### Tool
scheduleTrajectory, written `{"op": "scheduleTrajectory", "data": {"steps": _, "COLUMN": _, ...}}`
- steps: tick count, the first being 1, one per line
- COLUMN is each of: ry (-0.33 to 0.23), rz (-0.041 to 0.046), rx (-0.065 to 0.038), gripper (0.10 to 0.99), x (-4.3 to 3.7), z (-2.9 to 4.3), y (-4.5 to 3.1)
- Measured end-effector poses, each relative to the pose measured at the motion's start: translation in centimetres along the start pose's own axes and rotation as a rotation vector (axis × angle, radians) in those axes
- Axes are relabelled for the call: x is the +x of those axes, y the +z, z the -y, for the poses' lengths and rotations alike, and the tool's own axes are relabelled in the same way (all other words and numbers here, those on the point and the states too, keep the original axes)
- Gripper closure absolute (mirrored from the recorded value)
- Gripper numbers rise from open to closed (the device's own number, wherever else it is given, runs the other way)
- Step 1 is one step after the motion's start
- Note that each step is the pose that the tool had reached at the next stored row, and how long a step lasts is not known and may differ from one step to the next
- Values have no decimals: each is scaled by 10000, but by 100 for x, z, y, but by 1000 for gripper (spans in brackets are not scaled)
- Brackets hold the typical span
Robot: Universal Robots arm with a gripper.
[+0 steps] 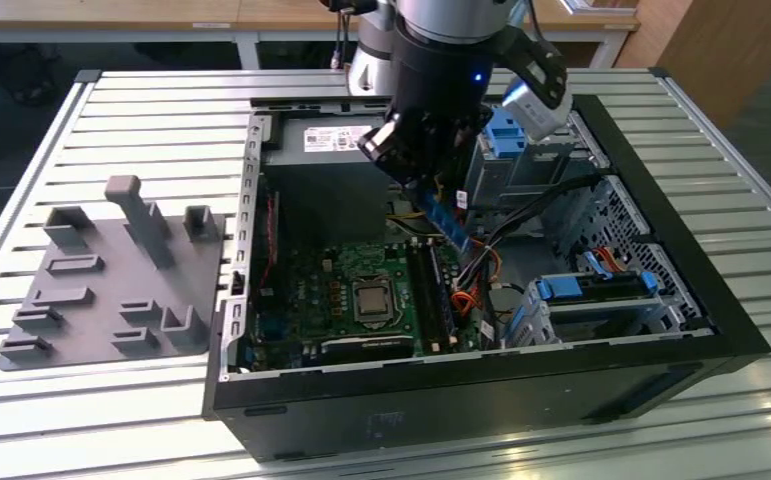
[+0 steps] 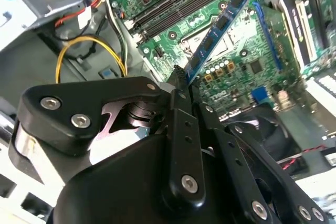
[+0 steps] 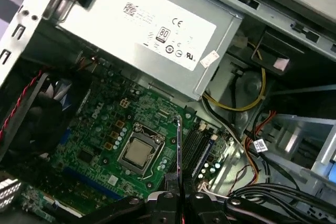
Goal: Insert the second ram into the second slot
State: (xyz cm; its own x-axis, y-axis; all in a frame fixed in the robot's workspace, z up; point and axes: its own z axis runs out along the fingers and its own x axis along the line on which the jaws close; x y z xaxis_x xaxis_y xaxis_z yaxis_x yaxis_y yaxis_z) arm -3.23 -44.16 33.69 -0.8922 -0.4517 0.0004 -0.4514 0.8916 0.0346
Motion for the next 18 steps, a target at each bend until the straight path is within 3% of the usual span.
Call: {"op": "scheduleTrajectory", "data": {"steps": 18, "ry": 3274, "rz": 109, "rx": 7, "gripper": 945, "x": 0, "z": 5, "y": 139}}
